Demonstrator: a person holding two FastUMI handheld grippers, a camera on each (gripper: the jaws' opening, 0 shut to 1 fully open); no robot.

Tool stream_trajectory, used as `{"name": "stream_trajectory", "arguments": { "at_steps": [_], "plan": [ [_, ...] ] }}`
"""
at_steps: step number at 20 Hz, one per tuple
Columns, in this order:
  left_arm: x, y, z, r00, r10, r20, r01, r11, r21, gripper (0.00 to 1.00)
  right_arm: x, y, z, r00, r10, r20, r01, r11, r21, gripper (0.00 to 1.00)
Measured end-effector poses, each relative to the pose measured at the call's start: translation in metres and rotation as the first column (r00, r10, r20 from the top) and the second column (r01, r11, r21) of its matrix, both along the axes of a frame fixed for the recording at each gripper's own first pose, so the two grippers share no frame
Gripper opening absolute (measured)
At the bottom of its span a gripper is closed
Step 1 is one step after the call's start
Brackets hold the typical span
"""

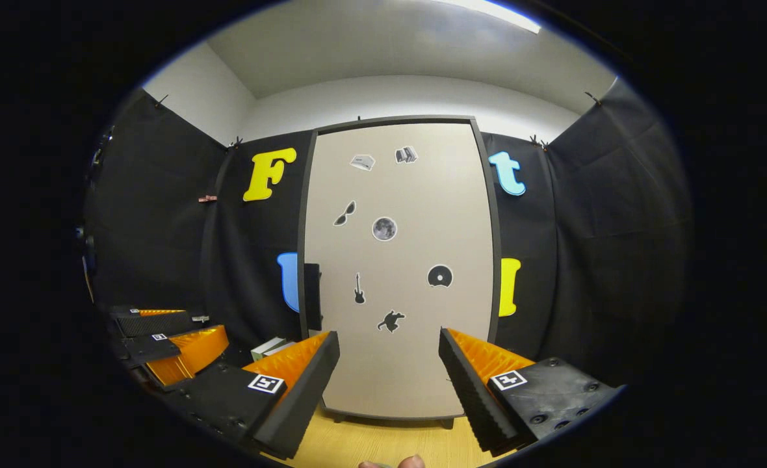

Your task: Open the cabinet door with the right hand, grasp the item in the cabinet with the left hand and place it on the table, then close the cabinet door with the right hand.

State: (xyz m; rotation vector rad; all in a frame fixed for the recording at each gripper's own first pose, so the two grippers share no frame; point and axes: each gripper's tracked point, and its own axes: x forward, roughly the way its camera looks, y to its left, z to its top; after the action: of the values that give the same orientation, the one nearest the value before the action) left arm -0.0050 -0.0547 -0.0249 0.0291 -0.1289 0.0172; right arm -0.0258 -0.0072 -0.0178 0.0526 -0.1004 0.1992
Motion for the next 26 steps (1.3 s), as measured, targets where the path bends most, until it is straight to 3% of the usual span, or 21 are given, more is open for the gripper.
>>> {"name": "stream_trajectory", "arguments": {
  "at_steps": [26],
  "plan": [
    [0.0, 0.011, -0.007, 1.0, 0.021, -0.022, -0.02, 0.999, 0.028, 0.95, -0.006, 0.017, 0.002, 1.0, 0.021, 0.015, -0.021, 1.0, -0.013, 0.99]
  ]
}}
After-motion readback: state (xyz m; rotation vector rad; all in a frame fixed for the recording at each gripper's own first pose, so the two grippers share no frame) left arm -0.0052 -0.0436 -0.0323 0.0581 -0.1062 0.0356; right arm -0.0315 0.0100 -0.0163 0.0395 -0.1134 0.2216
